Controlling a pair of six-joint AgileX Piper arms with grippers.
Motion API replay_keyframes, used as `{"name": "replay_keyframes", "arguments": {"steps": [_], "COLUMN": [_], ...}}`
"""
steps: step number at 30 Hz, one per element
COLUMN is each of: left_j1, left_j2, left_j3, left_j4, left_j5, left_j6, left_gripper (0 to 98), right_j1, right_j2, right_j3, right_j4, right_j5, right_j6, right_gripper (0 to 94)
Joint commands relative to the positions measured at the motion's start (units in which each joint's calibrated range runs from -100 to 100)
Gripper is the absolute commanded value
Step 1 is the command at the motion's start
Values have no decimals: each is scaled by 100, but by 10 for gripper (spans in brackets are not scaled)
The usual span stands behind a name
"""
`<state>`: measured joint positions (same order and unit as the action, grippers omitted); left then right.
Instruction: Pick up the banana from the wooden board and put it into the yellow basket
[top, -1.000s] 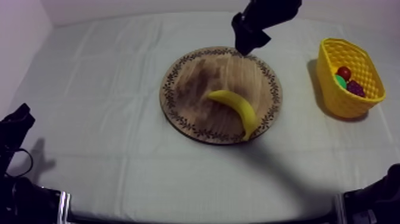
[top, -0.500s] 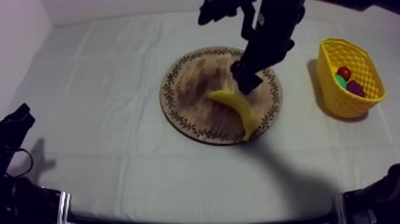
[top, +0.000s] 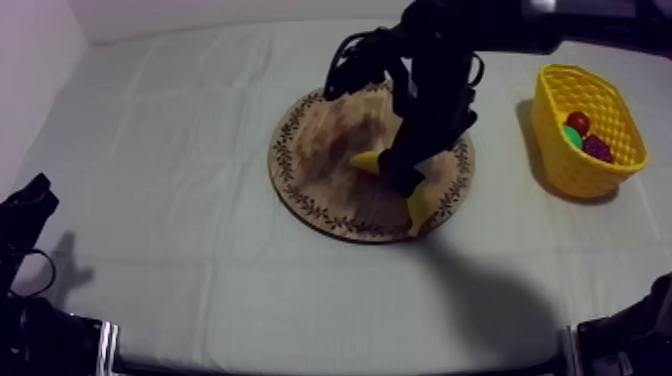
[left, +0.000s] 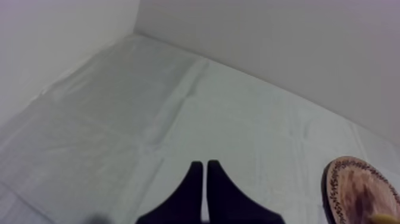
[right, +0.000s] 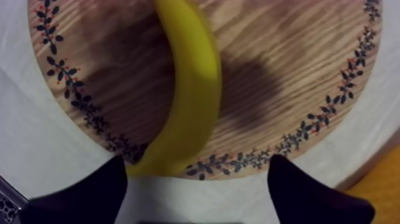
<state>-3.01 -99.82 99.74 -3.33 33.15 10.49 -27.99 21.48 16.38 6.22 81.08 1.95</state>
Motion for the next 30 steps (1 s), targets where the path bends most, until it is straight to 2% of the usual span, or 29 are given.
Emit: {"name": "replay_keyframes", "arguments": {"steps": [1, 10, 15, 22, 28, 30], "left_j1": [1, 1, 1, 1, 1, 1], "left_j2": [0, 0, 0, 0, 0, 0], "left_j3": [3, 3, 3, 3, 3, 3], "left_j4": [3, 3, 3, 3, 3, 3], "left_j5": [0, 0, 0, 0, 0, 0], "left_j6": [-1, -1, -1, -1, -1, -1], "left_gripper": [1, 1, 1, 1, 1, 1], "right_j1": [-7, 5, 22, 58, 51, 48], "right_j2": [167, 811, 1029, 1138, 1145, 1137], "right_j3": [-45, -338, -484, -583, -568, -543], "right_j4": [-19, -31, -37, -38, 3, 14], "right_j5": [-26, -197, -270, -341, -396, -421], "right_j6": [-11, -129, -169, -163, -186, -198], "right_gripper": [790, 780, 710, 492, 220, 159]}}
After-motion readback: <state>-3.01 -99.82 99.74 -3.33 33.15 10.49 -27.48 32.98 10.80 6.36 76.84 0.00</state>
